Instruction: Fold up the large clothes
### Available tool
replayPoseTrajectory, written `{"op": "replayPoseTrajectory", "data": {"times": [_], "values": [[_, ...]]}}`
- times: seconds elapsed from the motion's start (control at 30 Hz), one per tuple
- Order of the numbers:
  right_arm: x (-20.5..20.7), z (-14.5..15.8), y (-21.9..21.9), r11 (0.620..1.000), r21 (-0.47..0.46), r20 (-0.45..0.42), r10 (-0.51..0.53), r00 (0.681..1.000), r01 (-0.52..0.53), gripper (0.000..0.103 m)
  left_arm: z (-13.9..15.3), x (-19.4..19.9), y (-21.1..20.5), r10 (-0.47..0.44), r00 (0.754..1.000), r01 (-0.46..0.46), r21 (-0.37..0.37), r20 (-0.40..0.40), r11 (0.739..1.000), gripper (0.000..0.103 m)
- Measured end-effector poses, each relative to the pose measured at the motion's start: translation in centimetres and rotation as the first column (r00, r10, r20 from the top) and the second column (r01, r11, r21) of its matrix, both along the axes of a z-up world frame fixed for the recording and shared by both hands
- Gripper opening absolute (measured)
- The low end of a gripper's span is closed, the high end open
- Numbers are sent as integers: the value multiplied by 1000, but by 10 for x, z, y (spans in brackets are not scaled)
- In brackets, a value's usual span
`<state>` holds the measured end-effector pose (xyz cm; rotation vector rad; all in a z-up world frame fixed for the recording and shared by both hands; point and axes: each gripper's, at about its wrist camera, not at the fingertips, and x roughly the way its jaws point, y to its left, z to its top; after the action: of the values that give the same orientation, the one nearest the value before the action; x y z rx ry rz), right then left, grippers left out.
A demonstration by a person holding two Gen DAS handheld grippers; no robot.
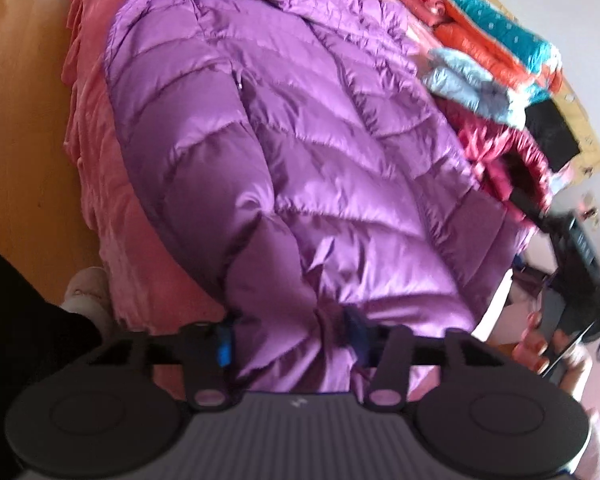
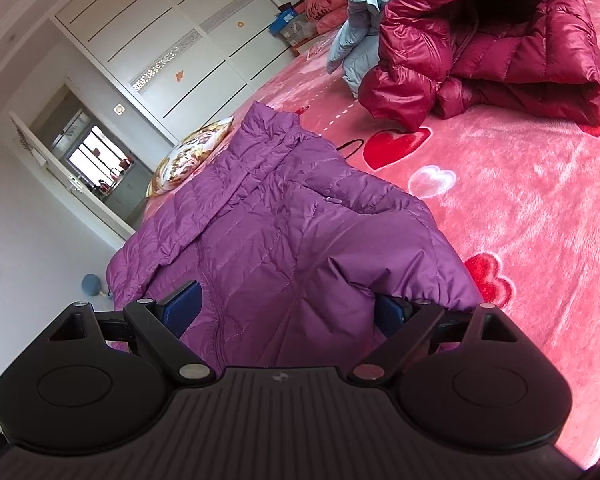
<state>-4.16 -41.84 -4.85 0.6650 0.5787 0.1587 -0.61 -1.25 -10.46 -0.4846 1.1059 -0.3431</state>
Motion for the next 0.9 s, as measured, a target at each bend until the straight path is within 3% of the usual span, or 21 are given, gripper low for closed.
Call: {"op": "replayPoseTrajectory", "data": {"times": [0.17, 0.33, 0.6, 0.77, 0.9], "values": [[-7, 7, -15, 999, 48, 32, -17, 999, 16, 103, 4, 10, 13, 55, 998, -57, -103, -14, 993, 32], [-16, 17, -25, 997, 62, 82, -60, 995, 55, 103, 4, 22, 16, 98, 995, -98, -137, -12, 986, 28], [-12, 15, -25, 995, -63, 72, -76, 994, 81, 103, -1, 23, 6, 69, 998, -69, -60, 1, 996, 30], [-15, 15, -34, 995, -54, 60, -75, 995, 78, 103, -3, 17, 2, 32, 999, -32, -23, 11, 999, 49], [-22, 17, -44, 996, -39, 35, -74, 997, 75, 103, -5, 9, -6, -24, 1000, 24, 14, 6, 1000, 80]]}}
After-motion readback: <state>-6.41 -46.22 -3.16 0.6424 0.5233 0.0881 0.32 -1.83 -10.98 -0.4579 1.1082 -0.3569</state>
